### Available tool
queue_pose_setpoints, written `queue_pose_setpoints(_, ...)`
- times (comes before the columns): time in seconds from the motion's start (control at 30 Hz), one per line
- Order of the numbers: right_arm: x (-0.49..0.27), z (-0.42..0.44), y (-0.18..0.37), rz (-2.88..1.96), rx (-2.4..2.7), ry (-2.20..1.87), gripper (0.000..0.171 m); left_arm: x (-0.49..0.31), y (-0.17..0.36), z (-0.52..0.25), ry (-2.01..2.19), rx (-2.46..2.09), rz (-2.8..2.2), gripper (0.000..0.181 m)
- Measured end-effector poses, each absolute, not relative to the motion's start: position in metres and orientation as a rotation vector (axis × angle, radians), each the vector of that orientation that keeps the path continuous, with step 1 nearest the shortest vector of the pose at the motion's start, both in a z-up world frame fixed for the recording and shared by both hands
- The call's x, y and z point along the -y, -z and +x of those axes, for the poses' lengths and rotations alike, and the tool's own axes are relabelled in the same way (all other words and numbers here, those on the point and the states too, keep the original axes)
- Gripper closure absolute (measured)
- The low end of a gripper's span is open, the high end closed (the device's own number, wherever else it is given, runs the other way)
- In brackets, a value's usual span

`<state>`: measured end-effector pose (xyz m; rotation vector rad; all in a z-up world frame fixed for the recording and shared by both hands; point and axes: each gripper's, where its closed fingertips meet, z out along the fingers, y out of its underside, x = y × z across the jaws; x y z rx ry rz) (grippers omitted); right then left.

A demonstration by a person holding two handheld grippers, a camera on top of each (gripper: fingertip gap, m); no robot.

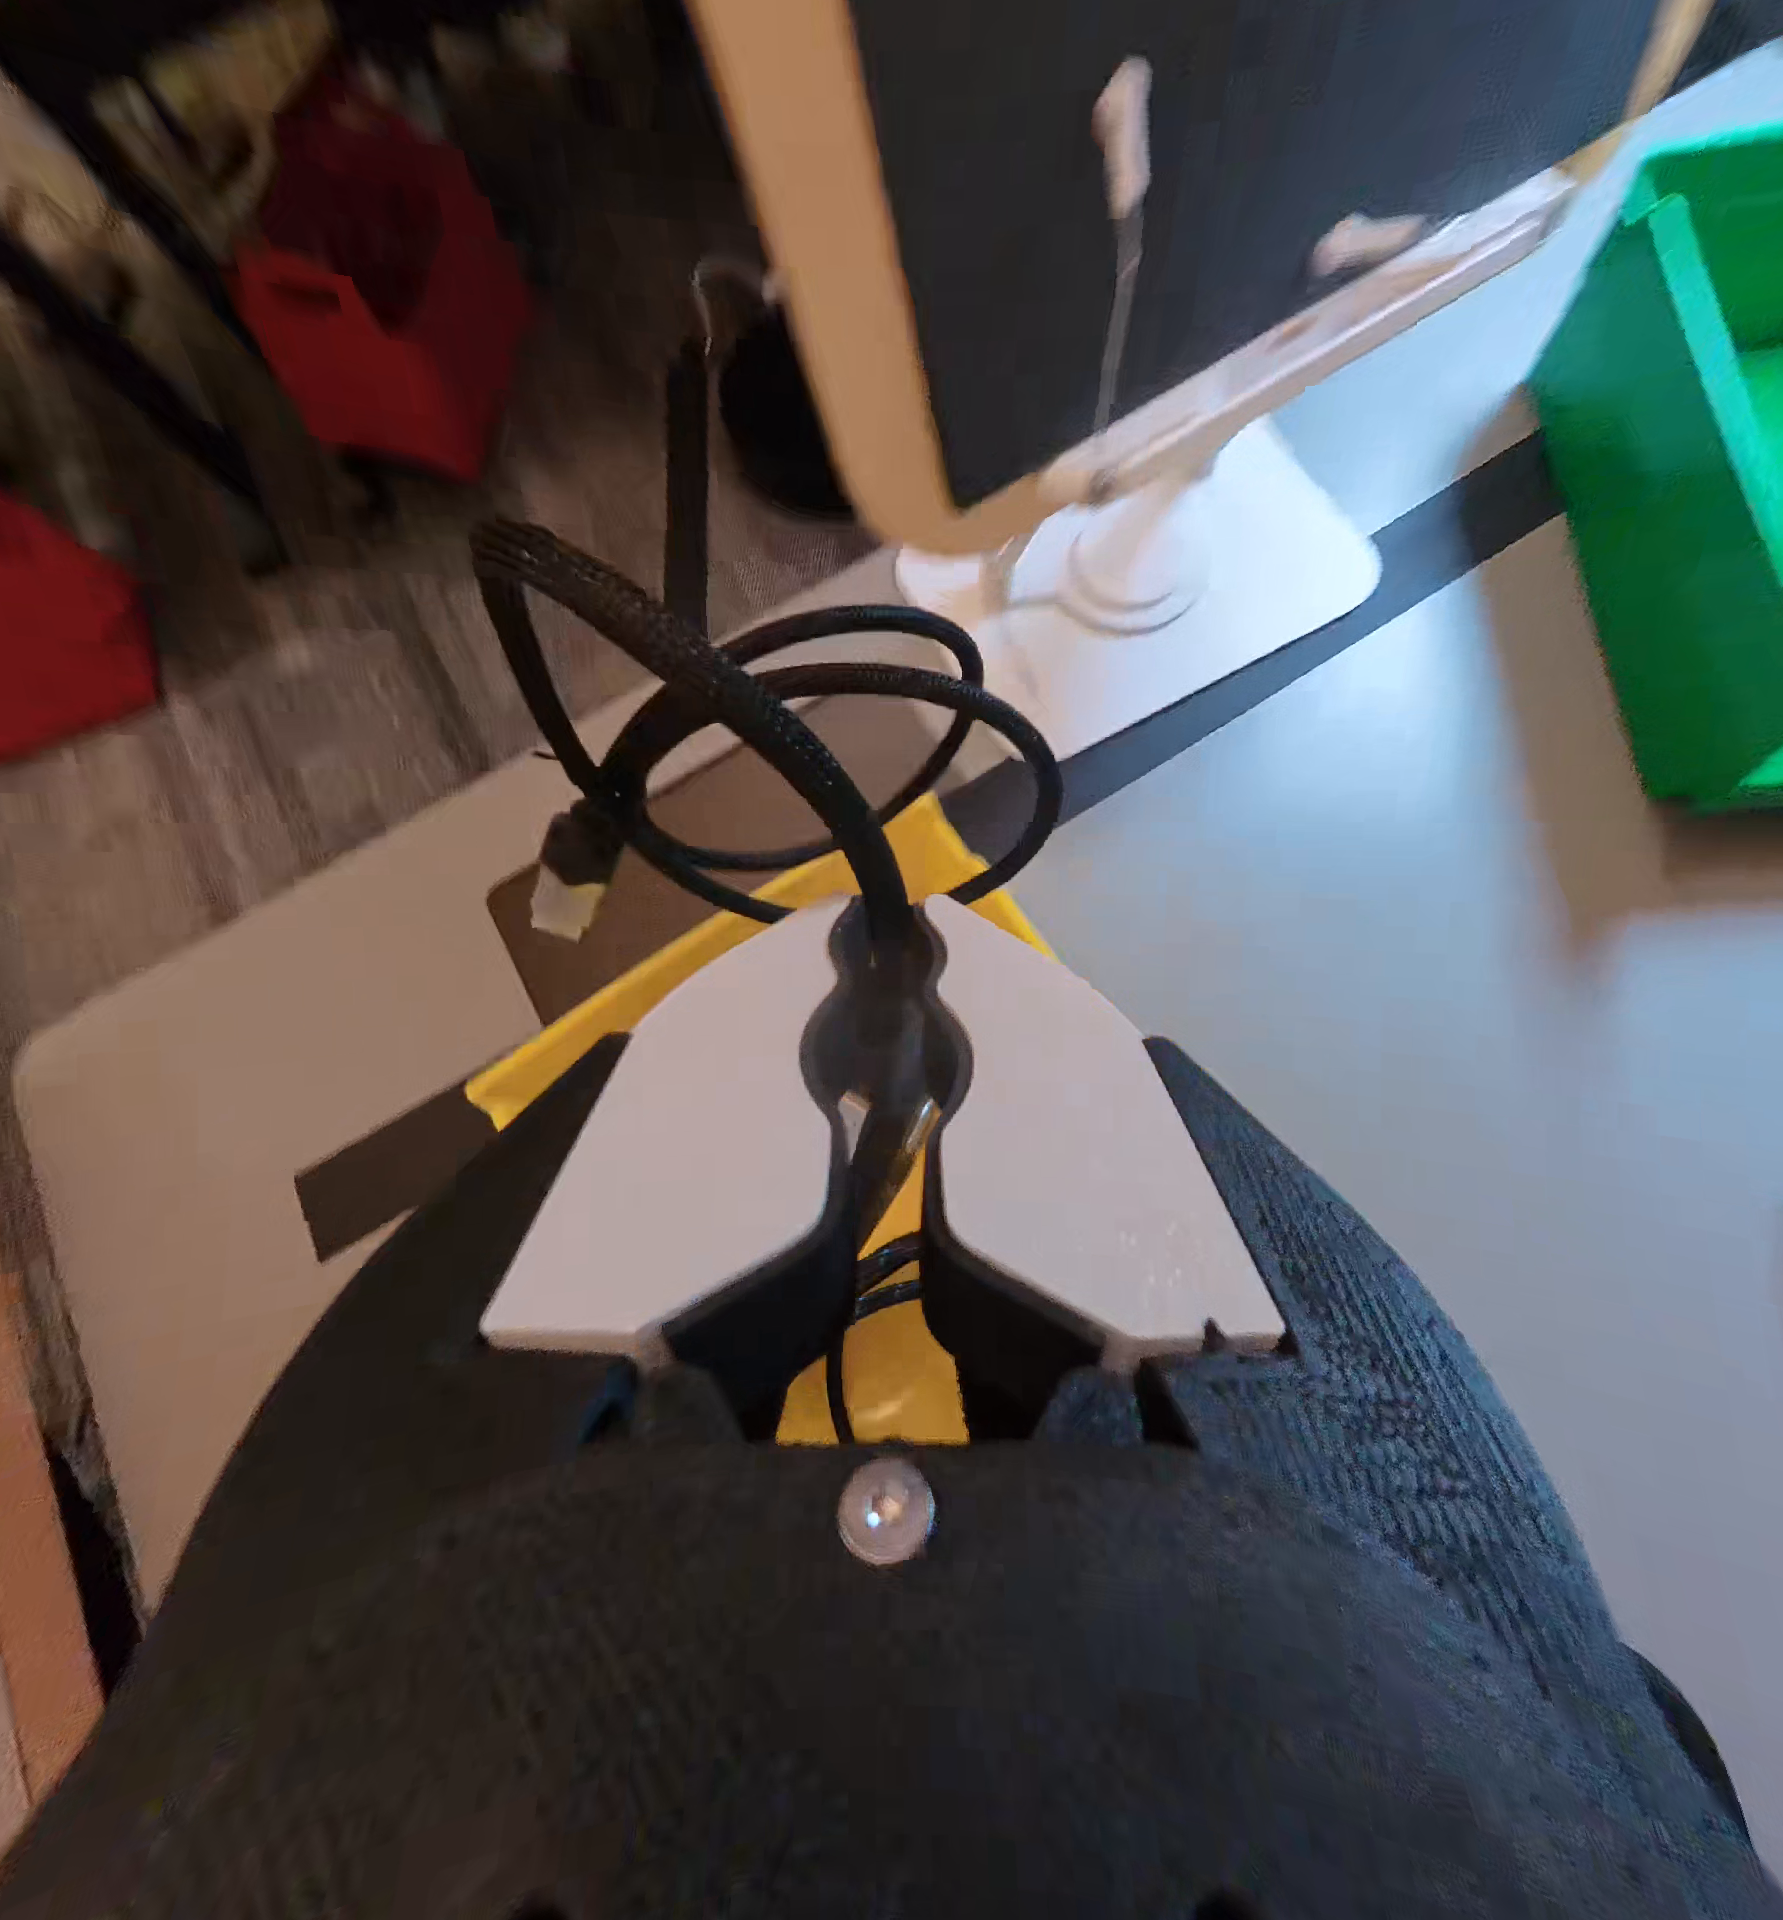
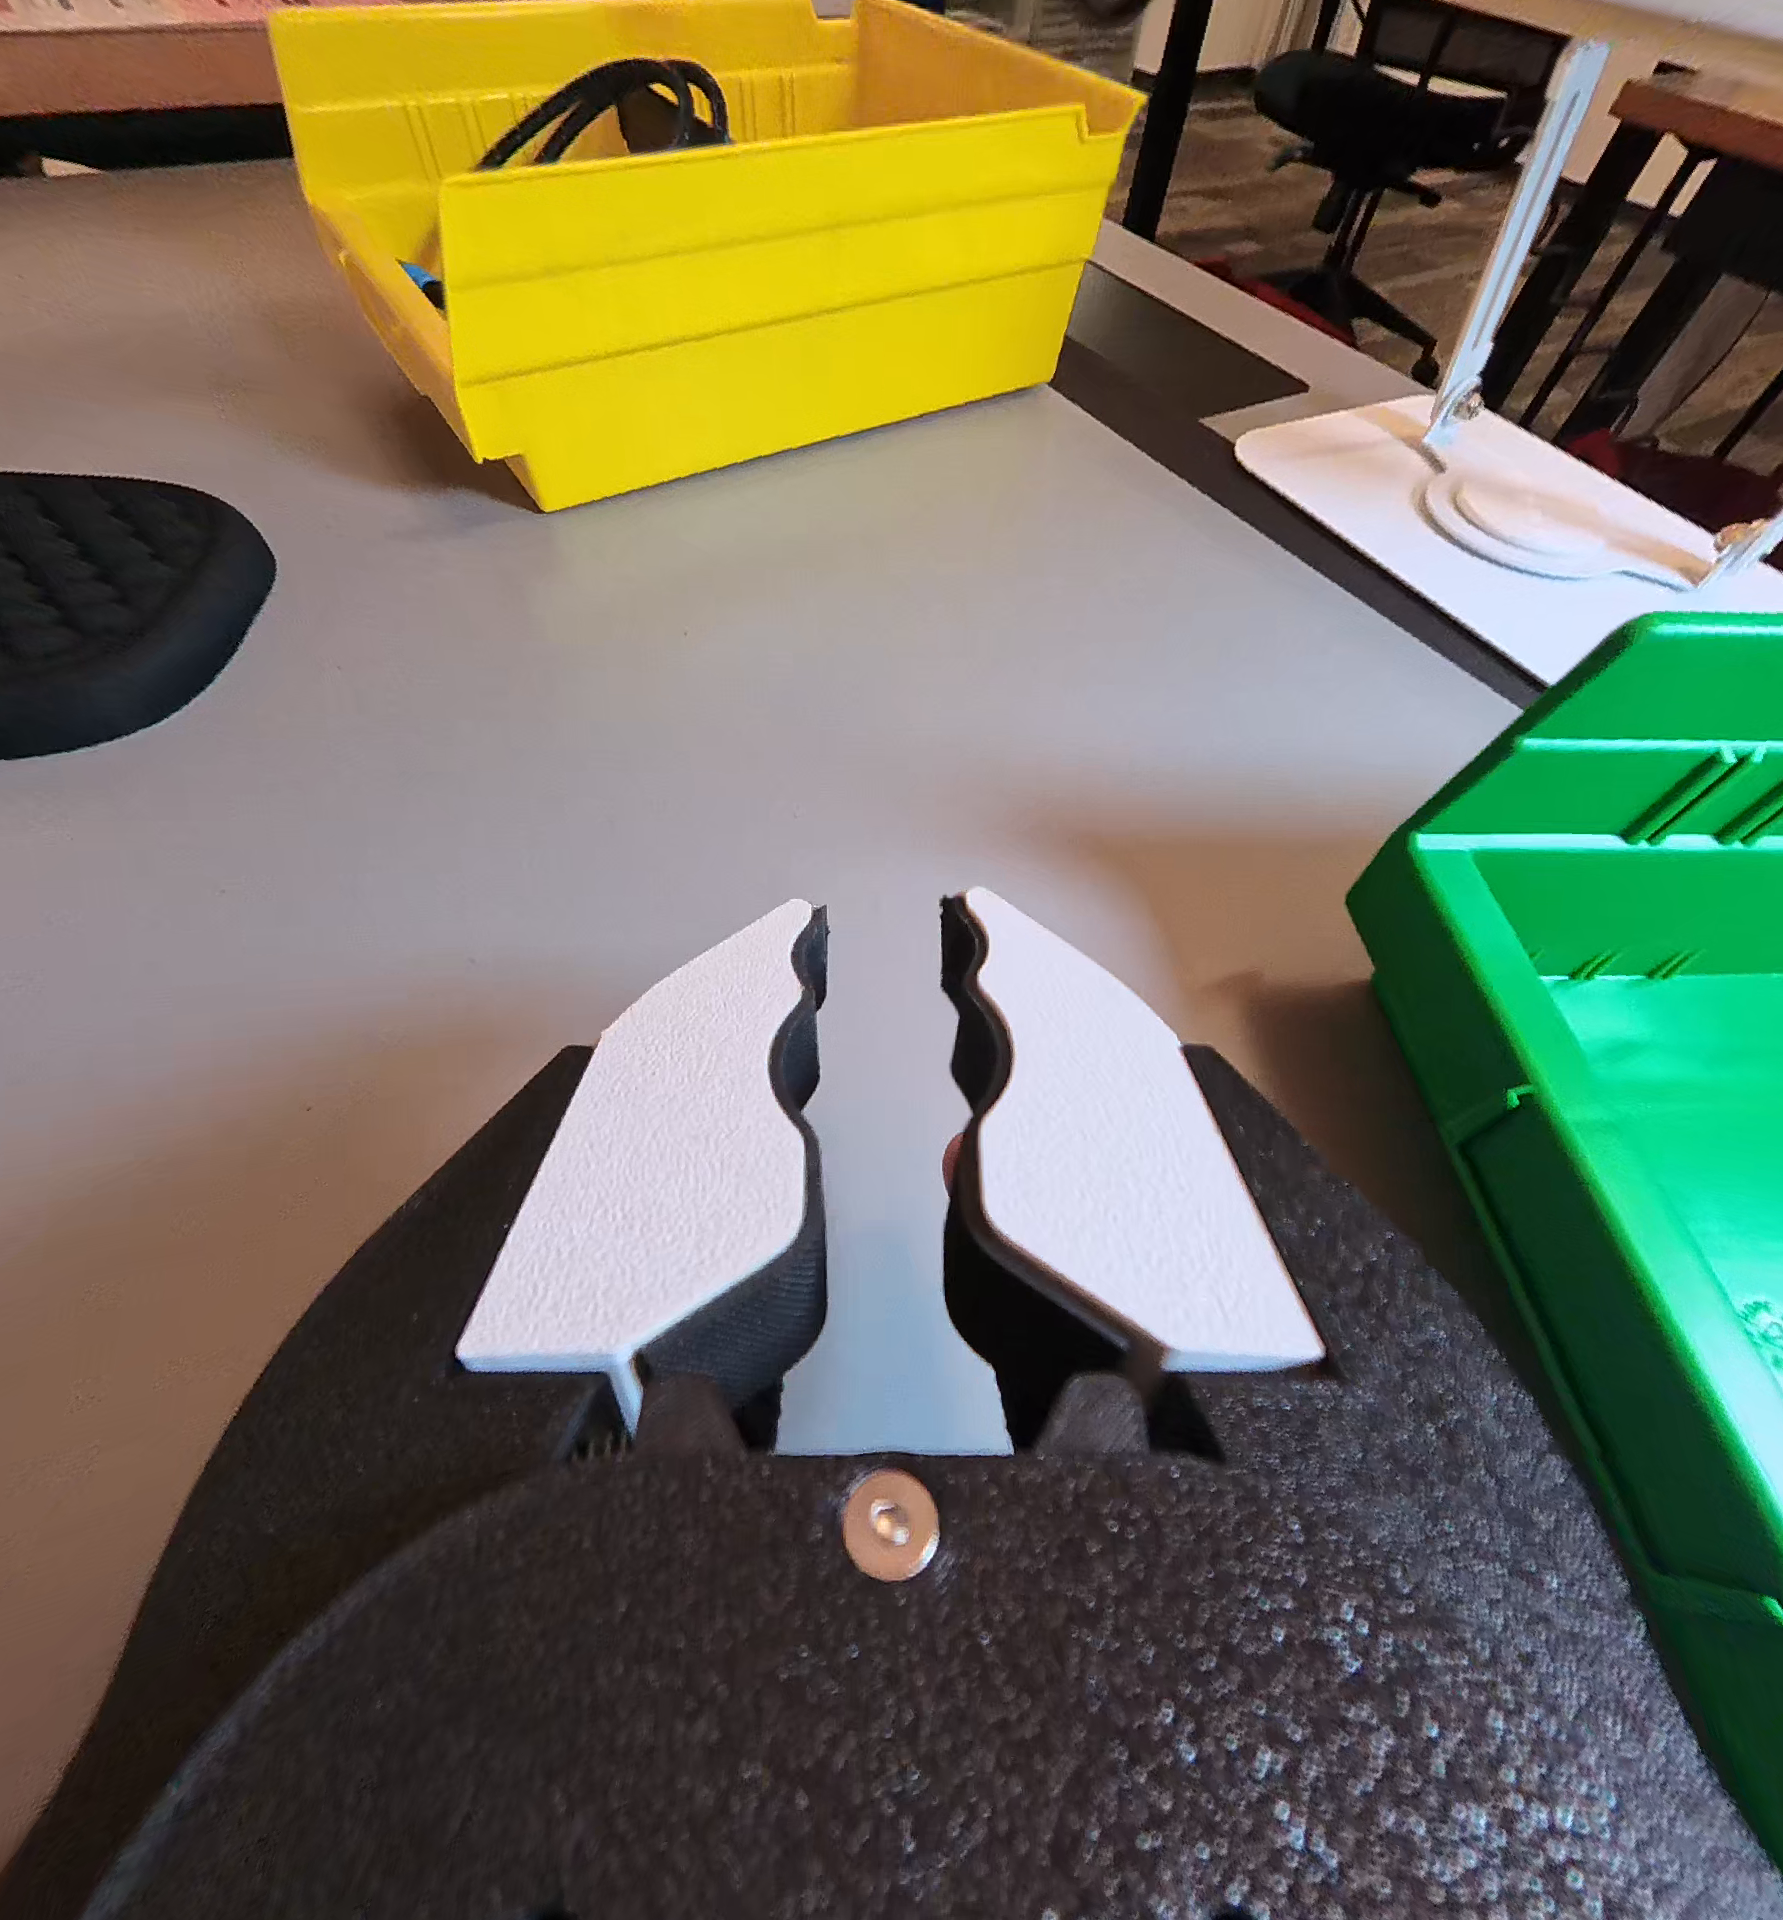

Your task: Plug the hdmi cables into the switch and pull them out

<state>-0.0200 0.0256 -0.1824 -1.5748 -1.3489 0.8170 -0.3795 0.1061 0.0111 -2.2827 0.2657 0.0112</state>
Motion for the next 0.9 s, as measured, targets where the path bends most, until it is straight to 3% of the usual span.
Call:
queue_pose_setpoints(0.17, -0.023, -0.022, 0.177, -1.519, 1.347, -0.811, 0.150, -0.076, -0.082, -0.328, -0.010, -0.433, -2.051, 0.174)
queue_pose_setpoints(0.33, -0.019, -0.021, 0.151, -1.376, 1.276, -0.857, 0.150, -0.039, -0.099, -0.253, 0.100, -0.633, -1.845, 0.173)
queue_pose_setpoints(0.67, 0.039, -0.035, 0.071, -1.050, 1.335, -0.823, 0.144, 0.008, -0.006, -0.092, 0.590, -0.933, -1.646, 0.172)
queue_pose_setpoints(0.8, 0.024, -0.051, 0.099, -1.237, 1.415, -0.664, 0.119, 0.010, 0.013, -0.048, 0.747, -1.032, -1.569, 0.173)
queue_pose_setpoints(0.9, 0.024, -0.061, 0.118, -1.286, 1.424, -0.815, 0.121, 0.013, 0.035, -0.031, 0.786, -1.087, -1.613, 0.174)
